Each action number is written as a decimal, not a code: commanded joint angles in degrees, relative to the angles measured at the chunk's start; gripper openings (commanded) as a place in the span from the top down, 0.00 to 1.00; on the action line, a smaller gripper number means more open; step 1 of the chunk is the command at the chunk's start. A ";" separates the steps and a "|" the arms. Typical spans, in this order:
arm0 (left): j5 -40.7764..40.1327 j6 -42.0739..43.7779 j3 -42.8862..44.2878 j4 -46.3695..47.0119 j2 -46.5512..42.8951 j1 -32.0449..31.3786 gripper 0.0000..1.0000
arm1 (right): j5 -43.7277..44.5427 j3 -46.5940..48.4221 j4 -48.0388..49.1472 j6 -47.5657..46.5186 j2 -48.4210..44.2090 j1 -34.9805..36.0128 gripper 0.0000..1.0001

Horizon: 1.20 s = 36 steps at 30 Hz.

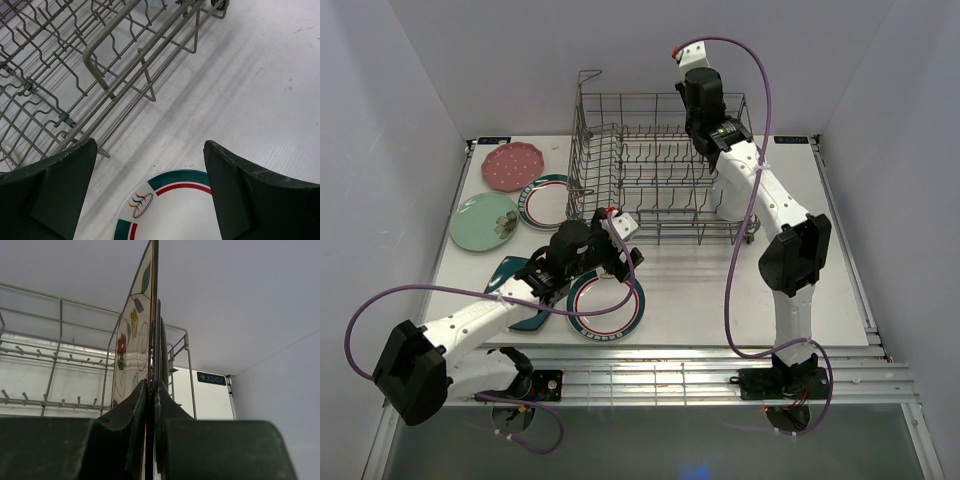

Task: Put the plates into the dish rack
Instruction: Insert the plate into the dish rack.

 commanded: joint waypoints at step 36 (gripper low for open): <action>-0.23 1.72 0.20 1.86 2.60 0.61 0.02 | -6.58 9.50 15.35 2.47 4.45 -7.79 0.92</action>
